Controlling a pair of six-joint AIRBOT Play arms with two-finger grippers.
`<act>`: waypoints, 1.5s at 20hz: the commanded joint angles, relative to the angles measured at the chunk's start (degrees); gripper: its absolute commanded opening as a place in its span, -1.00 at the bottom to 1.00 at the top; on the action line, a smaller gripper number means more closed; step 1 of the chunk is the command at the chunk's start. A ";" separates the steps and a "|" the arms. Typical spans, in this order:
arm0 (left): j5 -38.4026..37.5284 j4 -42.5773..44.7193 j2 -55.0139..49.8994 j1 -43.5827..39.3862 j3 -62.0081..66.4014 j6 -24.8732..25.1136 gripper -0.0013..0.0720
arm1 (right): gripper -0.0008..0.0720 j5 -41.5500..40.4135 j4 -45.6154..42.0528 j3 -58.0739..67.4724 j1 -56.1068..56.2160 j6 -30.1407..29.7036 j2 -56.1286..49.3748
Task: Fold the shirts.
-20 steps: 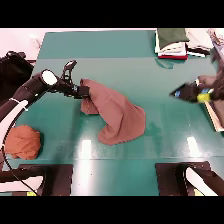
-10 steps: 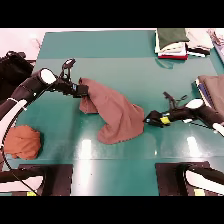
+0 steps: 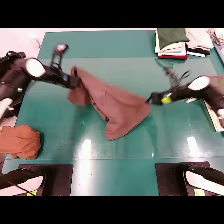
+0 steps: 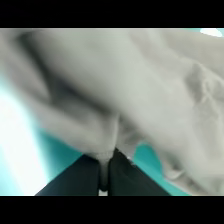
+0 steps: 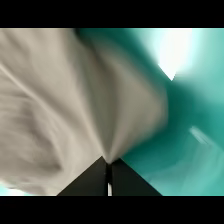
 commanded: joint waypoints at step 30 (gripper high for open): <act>4.02 7.17 -3.52 0.04 -1.42 6.21 -0.88 | -0.93 13.22 -13.51 28.35 -4.70 12.63 -14.73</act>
